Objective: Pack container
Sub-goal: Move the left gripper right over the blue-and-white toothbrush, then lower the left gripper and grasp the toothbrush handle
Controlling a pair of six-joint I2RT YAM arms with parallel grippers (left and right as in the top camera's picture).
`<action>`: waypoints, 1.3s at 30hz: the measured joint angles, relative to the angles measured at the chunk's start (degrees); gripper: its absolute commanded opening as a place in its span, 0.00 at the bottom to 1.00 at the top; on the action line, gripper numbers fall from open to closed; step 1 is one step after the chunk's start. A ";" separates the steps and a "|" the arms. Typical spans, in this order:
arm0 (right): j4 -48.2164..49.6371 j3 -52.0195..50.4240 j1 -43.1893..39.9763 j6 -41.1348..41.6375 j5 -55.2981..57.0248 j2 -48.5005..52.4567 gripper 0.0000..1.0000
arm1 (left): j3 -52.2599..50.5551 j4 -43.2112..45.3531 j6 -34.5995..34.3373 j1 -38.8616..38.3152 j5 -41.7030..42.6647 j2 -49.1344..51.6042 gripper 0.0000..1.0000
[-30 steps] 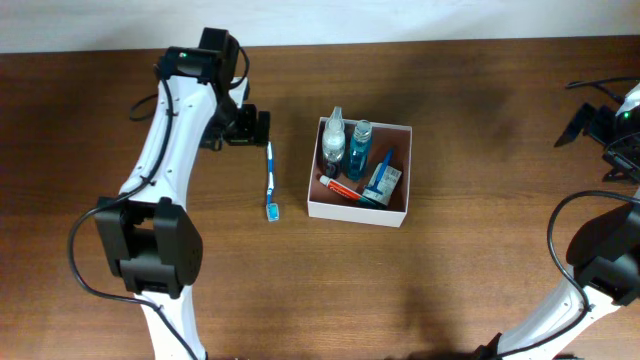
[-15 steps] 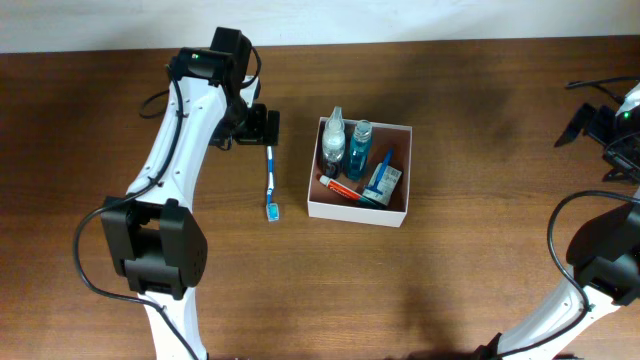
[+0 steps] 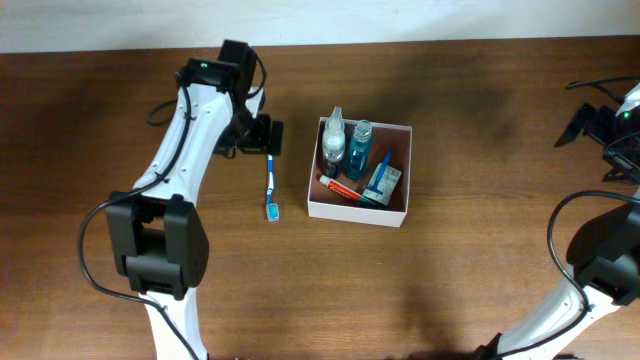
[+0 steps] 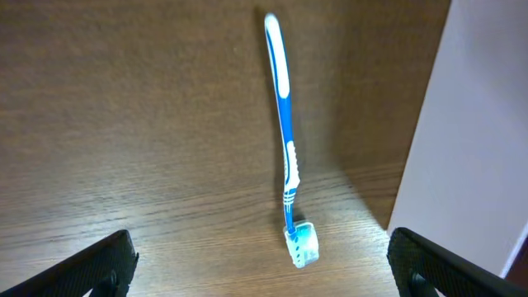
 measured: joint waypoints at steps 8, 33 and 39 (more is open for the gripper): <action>0.00 0.00 0.00 -0.04 0.00 0.00 0.99 | -3.58 3.10 0.02 -1.14 -0.02 0.00 1.00; 0.00 0.00 0.00 -0.04 0.00 0.00 0.99 | -12.70 9.14 -4.98 -4.59 -3.48 0.00 1.00; 0.00 0.00 0.00 -0.04 0.00 0.00 0.99 | -15.72 11.04 -5.90 -4.59 -3.56 0.00 0.99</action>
